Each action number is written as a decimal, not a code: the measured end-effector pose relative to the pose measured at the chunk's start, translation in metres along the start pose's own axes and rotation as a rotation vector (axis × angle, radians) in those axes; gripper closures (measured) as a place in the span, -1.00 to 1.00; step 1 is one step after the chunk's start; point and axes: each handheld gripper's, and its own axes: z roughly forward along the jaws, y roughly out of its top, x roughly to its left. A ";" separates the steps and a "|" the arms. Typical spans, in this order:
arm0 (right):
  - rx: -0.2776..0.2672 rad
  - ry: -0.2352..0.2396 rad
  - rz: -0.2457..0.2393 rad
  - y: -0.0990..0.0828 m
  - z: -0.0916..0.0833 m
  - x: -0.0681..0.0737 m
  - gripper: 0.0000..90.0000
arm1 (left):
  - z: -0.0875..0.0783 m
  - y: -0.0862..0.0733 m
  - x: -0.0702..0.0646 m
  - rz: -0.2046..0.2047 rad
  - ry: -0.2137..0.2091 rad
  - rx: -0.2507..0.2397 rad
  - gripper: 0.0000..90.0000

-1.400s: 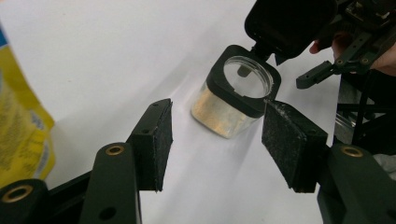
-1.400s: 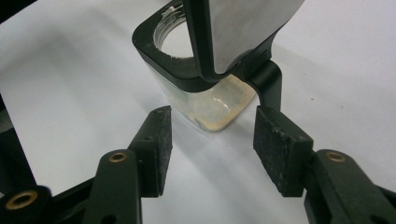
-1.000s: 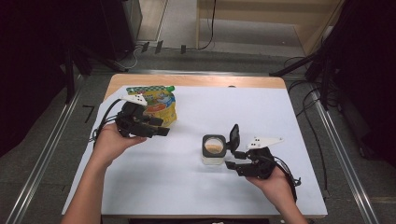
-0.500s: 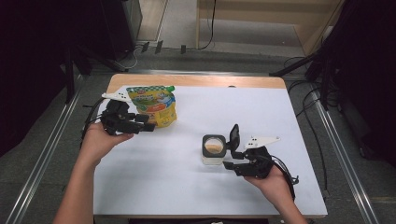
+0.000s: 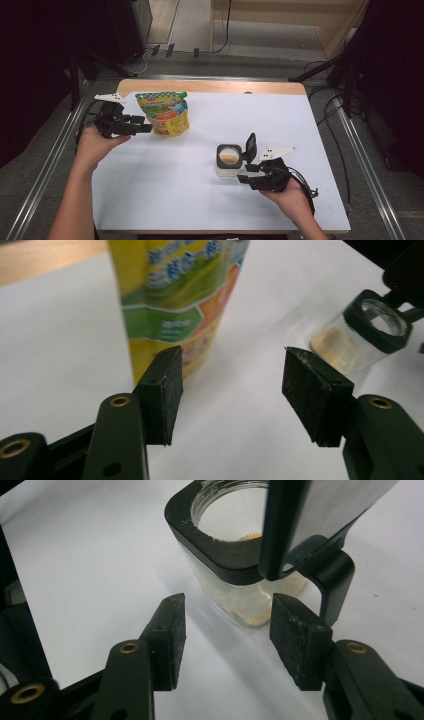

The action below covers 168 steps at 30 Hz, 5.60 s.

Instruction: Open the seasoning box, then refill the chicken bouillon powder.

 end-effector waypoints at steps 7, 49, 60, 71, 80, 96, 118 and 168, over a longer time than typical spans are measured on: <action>0.005 0.010 -0.010 -0.001 0.000 0.007 0.11 | -0.002 0.005 0.016 -0.003 0.038 -0.008 -0.12; 0.027 0.093 -0.135 0.003 0.034 0.060 0.08 | 0.043 0.031 -0.001 -0.011 0.008 -0.019 0.83; 0.005 0.083 -0.130 0.006 0.040 0.061 0.07 | 0.038 0.045 -0.024 -0.029 0.050 0.005 0.96; -0.019 0.082 -0.139 0.012 0.048 0.070 0.07 | 0.012 0.051 -0.046 -0.046 0.039 0.005 1.00; -0.022 0.102 -0.138 0.027 0.066 0.082 0.05 | -0.006 0.054 -0.066 -0.047 0.018 0.006 1.00; -0.011 0.087 -0.136 0.036 0.111 0.088 0.04 | -0.021 0.050 -0.100 -0.023 -0.052 -0.013 1.00; -0.028 0.047 -0.157 0.035 0.140 0.087 0.06 | -0.023 0.037 -0.134 -0.035 -0.101 0.018 1.00; -0.244 0.043 -0.268 0.020 0.126 0.103 0.08 | -0.015 0.035 -0.150 -0.115 -0.178 -0.008 1.00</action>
